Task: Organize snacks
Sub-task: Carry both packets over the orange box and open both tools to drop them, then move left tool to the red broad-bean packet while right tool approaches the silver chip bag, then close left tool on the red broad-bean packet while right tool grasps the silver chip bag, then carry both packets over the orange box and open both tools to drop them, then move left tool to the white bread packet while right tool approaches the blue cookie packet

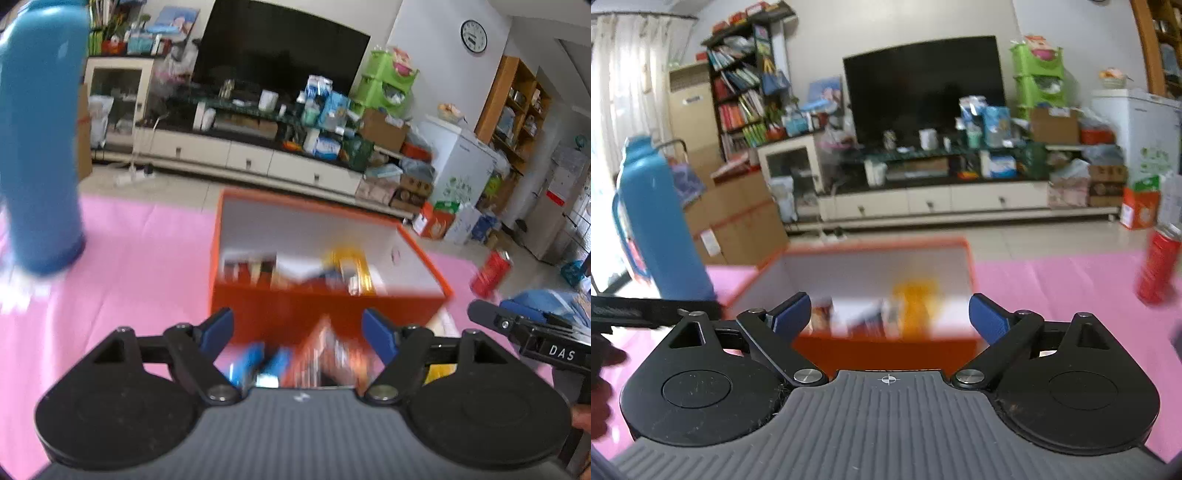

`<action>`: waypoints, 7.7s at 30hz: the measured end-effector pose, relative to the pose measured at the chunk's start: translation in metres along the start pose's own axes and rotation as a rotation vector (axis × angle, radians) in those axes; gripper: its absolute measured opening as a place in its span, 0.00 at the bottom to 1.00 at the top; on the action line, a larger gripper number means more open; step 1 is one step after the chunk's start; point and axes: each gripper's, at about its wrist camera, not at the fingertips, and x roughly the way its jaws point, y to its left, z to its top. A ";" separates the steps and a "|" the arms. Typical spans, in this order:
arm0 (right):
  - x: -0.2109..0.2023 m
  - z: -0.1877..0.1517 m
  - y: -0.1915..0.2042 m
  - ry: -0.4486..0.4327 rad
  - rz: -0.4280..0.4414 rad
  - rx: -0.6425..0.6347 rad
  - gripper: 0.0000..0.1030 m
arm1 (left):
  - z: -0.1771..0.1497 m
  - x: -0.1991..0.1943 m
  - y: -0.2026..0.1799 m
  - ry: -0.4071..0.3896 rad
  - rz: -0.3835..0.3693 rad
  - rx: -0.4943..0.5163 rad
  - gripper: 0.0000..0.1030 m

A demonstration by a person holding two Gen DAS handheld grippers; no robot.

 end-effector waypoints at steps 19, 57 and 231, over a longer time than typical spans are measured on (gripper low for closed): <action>-0.076 -0.119 -0.044 0.229 -0.003 0.293 0.84 | -0.103 0.016 -0.023 0.284 -0.010 0.071 0.76; -0.034 -0.133 0.047 0.365 -0.017 -0.008 0.58 | -0.142 -0.034 -0.014 0.249 0.132 0.220 0.68; 0.015 -0.091 0.024 0.263 -0.226 -0.234 0.81 | -0.070 -0.013 0.049 0.094 0.075 0.012 0.90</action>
